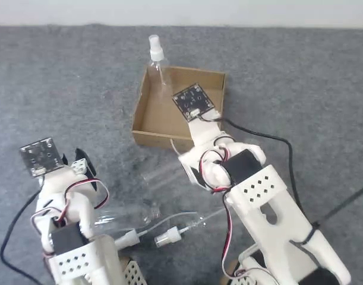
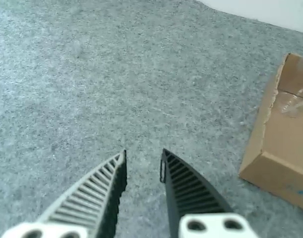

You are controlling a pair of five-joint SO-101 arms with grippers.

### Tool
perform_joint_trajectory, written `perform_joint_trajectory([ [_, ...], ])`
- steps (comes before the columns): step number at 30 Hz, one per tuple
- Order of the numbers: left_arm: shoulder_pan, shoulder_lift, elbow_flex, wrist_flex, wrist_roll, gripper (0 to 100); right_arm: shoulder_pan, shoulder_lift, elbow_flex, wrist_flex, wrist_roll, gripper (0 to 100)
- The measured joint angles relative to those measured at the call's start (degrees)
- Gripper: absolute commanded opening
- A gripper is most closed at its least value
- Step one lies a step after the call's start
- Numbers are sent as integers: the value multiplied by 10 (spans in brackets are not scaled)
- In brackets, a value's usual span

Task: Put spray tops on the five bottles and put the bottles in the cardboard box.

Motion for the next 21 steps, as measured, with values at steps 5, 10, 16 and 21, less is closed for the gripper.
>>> perform_joint_trajectory([
  [5, 0, 0, 0, 0, 0, 104, 1, 0, 0, 50, 0, 89],
  [10, 0, 0, 0, 0, 0, 104, 39, 0, 0, 77, 12, 117],
  [16, 0, 0, 0, 0, 0, 104, 107, 0, 0, 104, 78, 138],
  [21, 0, 0, 0, 0, 0, 104, 113, 0, 0, 158, 84, 139],
])
